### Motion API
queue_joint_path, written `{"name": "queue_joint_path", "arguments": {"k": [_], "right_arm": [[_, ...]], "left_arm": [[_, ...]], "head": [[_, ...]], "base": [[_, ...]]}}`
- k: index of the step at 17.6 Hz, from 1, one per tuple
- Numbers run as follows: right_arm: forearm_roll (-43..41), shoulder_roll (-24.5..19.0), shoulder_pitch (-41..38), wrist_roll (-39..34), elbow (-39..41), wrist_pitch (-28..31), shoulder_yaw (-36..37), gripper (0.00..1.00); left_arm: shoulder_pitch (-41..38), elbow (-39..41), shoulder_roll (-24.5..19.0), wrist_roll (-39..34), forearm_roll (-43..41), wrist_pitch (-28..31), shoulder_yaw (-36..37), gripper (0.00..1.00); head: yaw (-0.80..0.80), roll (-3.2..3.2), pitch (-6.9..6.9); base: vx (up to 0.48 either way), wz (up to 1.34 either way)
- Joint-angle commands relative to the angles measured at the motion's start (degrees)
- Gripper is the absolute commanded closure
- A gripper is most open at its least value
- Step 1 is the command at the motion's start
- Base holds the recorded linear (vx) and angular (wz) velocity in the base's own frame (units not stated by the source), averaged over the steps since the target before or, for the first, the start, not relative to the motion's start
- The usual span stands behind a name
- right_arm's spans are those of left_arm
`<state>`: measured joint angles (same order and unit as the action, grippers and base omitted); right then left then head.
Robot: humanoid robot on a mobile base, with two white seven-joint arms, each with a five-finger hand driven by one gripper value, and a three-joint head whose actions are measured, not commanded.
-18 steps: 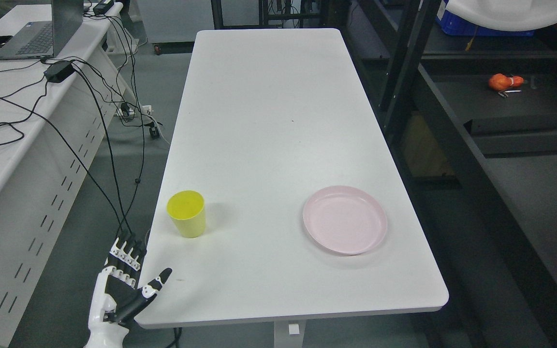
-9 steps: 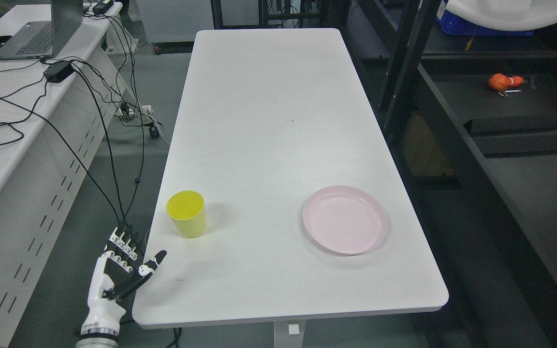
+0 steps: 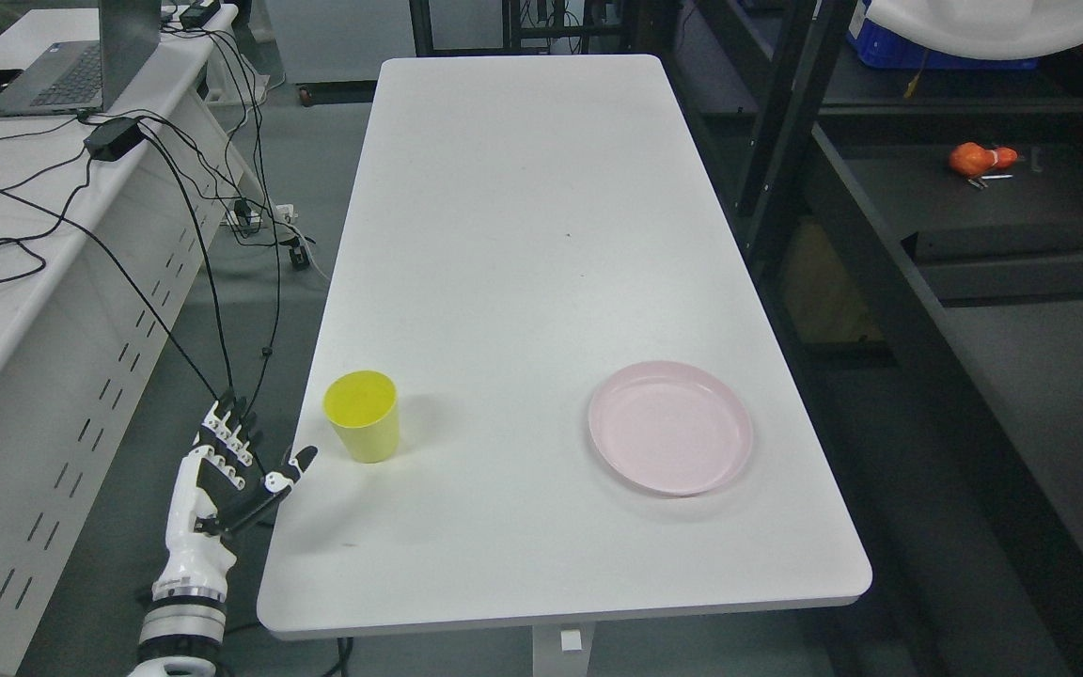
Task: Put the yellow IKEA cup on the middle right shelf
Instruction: 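Move the left hand toward the yellow cup on the table, then close the left hand around the yellow cup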
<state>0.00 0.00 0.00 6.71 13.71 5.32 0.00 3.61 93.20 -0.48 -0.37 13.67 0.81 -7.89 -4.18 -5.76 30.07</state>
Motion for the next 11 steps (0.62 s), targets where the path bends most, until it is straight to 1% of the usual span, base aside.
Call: {"name": "queue_joint_path", "arguments": {"k": [1,4,6,9,11], "right_arm": [[-1.4,1.0,-0.8,0.0,0.0,0.0,-1.0,0.01],[-1.4,1.0,-0.8,0.0,0.0,0.0,-1.0,0.00],[-1.4,1.0,-0.8,0.0,0.0,0.0,-1.0,0.01],[-1.4,1.0,-0.8,0.0,0.0,0.0,-1.0,0.01],[-1.4,1.0,-0.8,0.0,0.0,0.0,-1.0,0.01]], "left_arm": [[2.6,-3.6,-0.5,0.0,-2.5,-0.3,1.3,0.01],[2.7,-3.9,-0.5,0.0,-2.5,-0.5,3.2,0.01],[3.7,-5.6,-0.5,0.2,-2.5,-1.8,4.5,0.01],[4.6,-8.4,-0.5,2.1,-2.5,-3.9,6.0,0.01],[4.4,-8.8,-0.5,2.8,-2.5,-4.1,6.6,0.01]], "head": [[0.00,0.00,0.00],[0.00,0.00,0.00],[0.00,0.00,0.00],[0.00,0.00,0.00],[0.00,0.00,0.00]], "base": [[0.000,0.00],[0.000,0.00],[0.000,0.00],[0.000,0.00],[0.000,0.00]]}}
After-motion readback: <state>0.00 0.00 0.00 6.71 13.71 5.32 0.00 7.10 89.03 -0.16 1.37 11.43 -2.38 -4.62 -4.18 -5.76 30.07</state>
